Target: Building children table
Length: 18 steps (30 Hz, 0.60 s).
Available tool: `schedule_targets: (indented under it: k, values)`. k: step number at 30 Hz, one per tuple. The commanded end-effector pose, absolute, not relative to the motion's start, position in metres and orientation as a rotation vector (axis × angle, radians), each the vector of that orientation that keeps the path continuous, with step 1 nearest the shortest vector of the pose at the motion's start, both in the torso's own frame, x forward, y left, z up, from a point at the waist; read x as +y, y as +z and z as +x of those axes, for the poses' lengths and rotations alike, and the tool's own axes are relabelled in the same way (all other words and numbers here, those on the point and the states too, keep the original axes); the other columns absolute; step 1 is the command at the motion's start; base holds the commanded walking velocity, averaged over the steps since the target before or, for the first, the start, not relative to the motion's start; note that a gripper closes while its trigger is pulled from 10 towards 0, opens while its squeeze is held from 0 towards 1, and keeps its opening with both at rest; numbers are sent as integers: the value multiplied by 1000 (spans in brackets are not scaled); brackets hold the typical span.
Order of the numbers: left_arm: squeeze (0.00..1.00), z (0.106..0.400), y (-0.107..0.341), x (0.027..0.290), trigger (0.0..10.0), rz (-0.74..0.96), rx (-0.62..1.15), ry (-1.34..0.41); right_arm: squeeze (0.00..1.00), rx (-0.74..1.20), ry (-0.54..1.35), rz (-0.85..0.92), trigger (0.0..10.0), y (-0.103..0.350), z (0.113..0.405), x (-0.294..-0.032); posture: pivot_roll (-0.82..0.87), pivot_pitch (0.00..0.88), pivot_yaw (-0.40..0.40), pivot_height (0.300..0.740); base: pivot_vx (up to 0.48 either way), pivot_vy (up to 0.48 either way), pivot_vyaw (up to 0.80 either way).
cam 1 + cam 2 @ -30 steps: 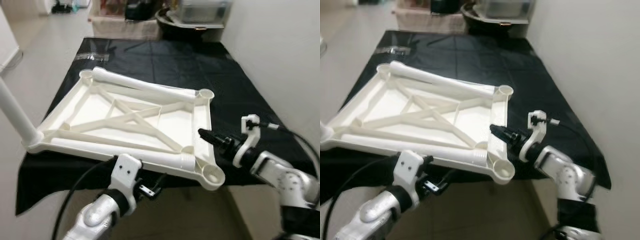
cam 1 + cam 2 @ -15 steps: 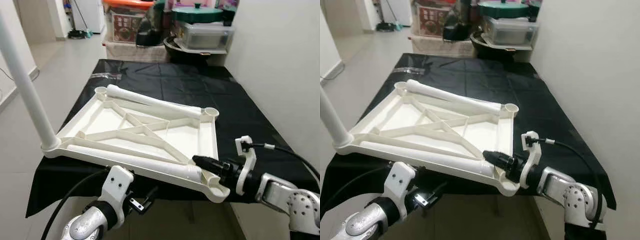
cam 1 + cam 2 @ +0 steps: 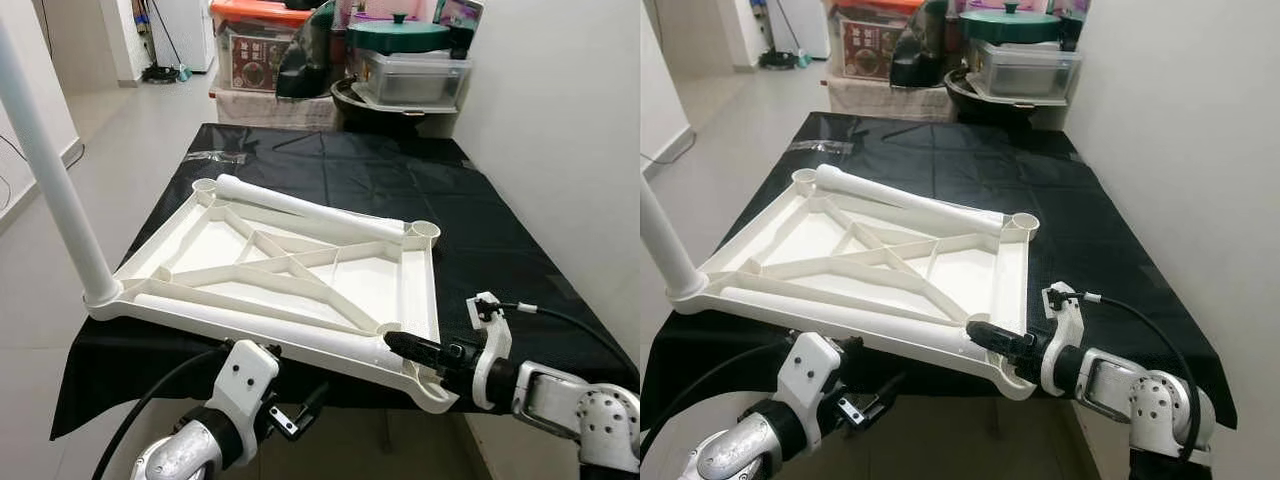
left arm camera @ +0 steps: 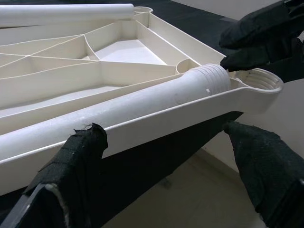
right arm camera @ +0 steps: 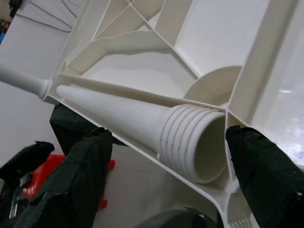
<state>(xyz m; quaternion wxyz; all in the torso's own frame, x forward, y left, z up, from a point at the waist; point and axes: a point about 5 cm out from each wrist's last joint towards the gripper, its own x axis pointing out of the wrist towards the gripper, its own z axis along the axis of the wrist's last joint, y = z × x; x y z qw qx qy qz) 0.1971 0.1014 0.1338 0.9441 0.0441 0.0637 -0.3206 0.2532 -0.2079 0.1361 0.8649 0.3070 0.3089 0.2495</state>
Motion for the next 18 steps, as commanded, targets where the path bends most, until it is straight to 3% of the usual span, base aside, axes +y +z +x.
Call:
schedule_targets:
  k: [1,18]
  values:
    - [0,195,130,101,10000,101,144,-668,0,659,512,653,10000,137,252,-212,56,15,-129,740,0,0,0]
    - [0,191,129,99,10000,106,139,-682,0,697,577,704,10000,140,267,-188,63,21,-143,740,0,0,0]
